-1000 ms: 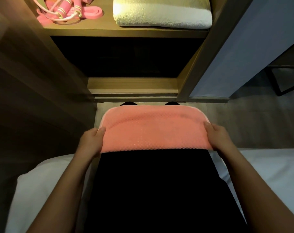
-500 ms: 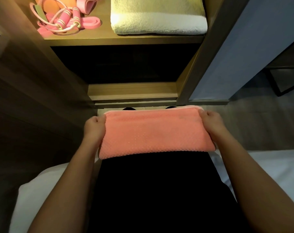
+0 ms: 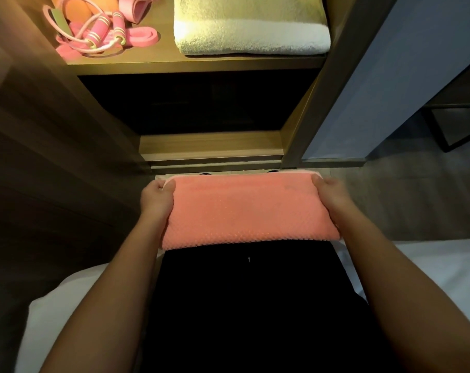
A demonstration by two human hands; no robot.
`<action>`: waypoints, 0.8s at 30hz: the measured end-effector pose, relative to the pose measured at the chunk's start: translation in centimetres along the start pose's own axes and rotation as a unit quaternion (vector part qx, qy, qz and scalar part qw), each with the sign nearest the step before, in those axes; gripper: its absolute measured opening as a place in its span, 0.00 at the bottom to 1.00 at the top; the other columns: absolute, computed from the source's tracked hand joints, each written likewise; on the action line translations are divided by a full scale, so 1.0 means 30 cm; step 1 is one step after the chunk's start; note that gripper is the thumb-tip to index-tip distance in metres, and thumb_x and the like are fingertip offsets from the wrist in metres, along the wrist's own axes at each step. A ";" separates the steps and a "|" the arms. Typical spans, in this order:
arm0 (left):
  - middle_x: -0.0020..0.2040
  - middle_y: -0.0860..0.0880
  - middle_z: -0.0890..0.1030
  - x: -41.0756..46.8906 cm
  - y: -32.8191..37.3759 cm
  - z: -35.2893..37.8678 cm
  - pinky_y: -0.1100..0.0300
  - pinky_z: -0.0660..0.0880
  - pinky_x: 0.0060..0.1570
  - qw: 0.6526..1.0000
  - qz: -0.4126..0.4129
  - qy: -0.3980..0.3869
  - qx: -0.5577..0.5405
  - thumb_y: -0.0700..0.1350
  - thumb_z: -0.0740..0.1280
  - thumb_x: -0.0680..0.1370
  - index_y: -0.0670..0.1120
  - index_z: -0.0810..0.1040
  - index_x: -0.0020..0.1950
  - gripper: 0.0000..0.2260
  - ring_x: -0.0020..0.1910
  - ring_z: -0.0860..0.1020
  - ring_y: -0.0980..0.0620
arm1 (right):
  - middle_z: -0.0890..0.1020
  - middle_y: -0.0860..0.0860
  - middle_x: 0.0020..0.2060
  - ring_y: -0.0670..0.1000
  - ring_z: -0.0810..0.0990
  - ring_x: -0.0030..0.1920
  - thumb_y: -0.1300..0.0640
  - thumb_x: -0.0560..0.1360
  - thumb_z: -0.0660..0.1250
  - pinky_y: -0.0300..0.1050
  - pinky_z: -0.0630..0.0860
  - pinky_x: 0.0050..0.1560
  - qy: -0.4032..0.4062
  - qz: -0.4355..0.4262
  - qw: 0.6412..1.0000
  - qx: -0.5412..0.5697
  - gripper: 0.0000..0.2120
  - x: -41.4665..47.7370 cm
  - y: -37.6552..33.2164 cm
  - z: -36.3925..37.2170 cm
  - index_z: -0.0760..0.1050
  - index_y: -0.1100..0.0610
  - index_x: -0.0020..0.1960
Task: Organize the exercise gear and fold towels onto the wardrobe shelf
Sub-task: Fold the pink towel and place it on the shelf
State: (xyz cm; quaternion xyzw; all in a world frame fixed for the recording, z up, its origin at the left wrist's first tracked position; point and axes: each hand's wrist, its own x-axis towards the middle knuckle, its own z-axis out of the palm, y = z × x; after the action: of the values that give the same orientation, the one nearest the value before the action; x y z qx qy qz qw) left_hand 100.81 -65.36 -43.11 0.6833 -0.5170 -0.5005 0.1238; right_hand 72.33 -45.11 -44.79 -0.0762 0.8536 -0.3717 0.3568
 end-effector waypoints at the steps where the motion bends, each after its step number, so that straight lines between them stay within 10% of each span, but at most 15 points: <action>1: 0.51 0.49 0.77 -0.001 -0.003 0.002 0.56 0.72 0.42 1.000 0.022 0.011 -0.011 0.52 0.61 0.81 0.49 0.75 0.56 0.09 0.48 0.76 0.51 | 0.80 0.53 0.51 0.48 0.77 0.46 0.45 0.82 0.55 0.48 0.72 0.47 0.012 -0.018 1.000 0.005 0.18 -0.006 -0.001 0.001 0.76 0.55 0.61; 9: 0.49 0.53 0.77 -0.003 0.037 -0.015 0.59 0.71 0.42 0.982 0.169 0.088 -0.008 0.51 0.61 0.82 0.49 0.75 0.54 0.08 0.47 0.76 0.56 | 0.79 0.49 0.47 0.45 0.76 0.45 0.47 0.82 0.55 0.41 0.68 0.39 0.085 -0.142 0.986 0.003 0.18 -0.031 -0.060 -0.023 0.77 0.56 0.59; 18: 0.48 0.47 0.78 -0.013 0.062 -0.040 0.54 0.68 0.37 0.988 -0.087 -0.121 0.026 0.59 0.64 0.78 0.47 0.74 0.53 0.16 0.46 0.76 0.47 | 0.79 0.53 0.55 0.53 0.77 0.50 0.37 0.80 0.55 0.49 0.72 0.46 -0.081 0.051 0.995 0.031 0.23 -0.050 -0.050 -0.036 0.74 0.53 0.63; 24: 0.53 0.44 0.77 -0.005 -0.007 -0.040 0.55 0.70 0.36 0.982 0.005 -0.096 0.165 0.55 0.57 0.83 0.43 0.74 0.61 0.17 0.47 0.75 0.48 | 0.75 0.61 0.63 0.59 0.75 0.55 0.41 0.82 0.54 0.51 0.70 0.52 -0.030 0.048 0.995 -0.083 0.28 -0.053 0.030 -0.028 0.69 0.61 0.70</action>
State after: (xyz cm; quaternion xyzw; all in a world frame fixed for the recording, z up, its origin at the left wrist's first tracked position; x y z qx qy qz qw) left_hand 101.90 -65.56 -42.61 0.6408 -0.6054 -0.4706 -0.0384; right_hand 73.06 -43.37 -44.15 -0.0760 0.8730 -0.2800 0.3921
